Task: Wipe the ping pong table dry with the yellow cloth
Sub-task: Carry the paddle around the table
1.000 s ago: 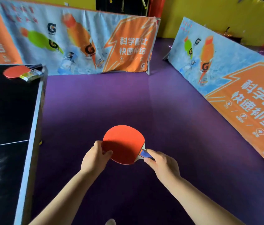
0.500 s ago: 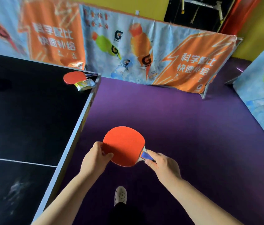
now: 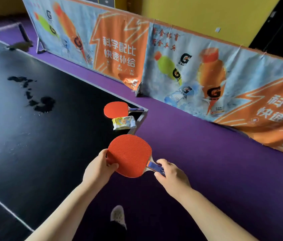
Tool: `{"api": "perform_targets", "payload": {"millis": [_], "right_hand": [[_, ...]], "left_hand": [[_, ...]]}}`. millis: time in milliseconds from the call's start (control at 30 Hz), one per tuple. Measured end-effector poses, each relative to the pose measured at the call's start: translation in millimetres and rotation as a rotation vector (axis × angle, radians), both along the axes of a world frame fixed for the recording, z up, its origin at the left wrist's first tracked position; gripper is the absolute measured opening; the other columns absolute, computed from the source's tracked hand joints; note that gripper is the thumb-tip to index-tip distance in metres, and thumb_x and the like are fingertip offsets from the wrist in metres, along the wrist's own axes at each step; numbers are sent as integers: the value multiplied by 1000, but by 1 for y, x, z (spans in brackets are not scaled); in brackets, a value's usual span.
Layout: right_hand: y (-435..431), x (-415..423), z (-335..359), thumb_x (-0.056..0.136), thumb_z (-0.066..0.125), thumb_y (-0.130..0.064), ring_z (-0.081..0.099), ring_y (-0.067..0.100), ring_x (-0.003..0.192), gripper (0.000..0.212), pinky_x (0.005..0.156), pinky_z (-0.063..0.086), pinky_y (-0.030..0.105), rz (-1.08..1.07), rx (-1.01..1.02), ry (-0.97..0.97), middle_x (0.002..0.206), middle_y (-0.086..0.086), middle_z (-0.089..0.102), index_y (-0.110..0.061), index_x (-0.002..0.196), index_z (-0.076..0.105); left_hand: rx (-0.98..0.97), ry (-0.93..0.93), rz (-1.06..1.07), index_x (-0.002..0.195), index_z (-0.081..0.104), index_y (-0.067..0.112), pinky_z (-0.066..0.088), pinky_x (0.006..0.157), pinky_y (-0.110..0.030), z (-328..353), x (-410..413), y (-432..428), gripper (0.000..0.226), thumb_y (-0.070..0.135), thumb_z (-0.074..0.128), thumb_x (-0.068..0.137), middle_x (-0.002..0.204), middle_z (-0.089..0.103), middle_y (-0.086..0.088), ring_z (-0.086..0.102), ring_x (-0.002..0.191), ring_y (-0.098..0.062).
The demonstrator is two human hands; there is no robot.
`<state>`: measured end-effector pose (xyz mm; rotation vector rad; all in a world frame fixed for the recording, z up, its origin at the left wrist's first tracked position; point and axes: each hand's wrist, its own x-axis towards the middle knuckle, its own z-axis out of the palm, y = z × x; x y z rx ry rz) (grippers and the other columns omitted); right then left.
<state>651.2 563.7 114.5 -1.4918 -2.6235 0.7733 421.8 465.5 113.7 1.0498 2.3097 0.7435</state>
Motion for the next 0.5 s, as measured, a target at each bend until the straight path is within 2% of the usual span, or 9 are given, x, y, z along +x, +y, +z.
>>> {"api": "perform_targets", "payload": {"millis": [67, 267, 433, 500], "right_hand": [[36, -15, -4, 97, 54, -28, 54, 21, 106, 33, 81, 42, 31, 29, -20, -17, 117, 1, 58, -17, 127, 47], [144, -61, -8, 96, 57, -22, 54, 19, 104, 23, 78, 42, 29, 76, 27, -10, 114, -1, 57, -13, 117, 53], [239, -100, -2, 96, 56, -23, 51, 19, 105, 22, 72, 31, 27, 137, 84, -77, 114, -2, 59, -14, 116, 54], [278, -118, 0, 96, 55, -23, 50, 19, 106, 21, 72, 31, 28, 156, 96, -91, 113, -1, 59, -14, 115, 54]], "left_hand": [[14, -7, 32, 128, 46, 23, 39, 62, -21, -1, -13, 29, 52, 26, 69, 81, 85, 55, 18, 53, 77, -4], [25, -49, 116, 127, 45, 18, 41, 62, -24, -16, -48, 126, 52, 24, 70, 82, 85, 54, 15, 53, 78, -8], [24, -108, 170, 116, 50, 15, 44, 70, -29, -26, -79, 212, 44, 23, 72, 79, 99, 55, 6, 54, 84, -13], [8, -105, 180, 111, 51, 13, 45, 71, -30, -28, -93, 248, 40, 23, 72, 78, 98, 58, 4, 56, 82, -14]]}}
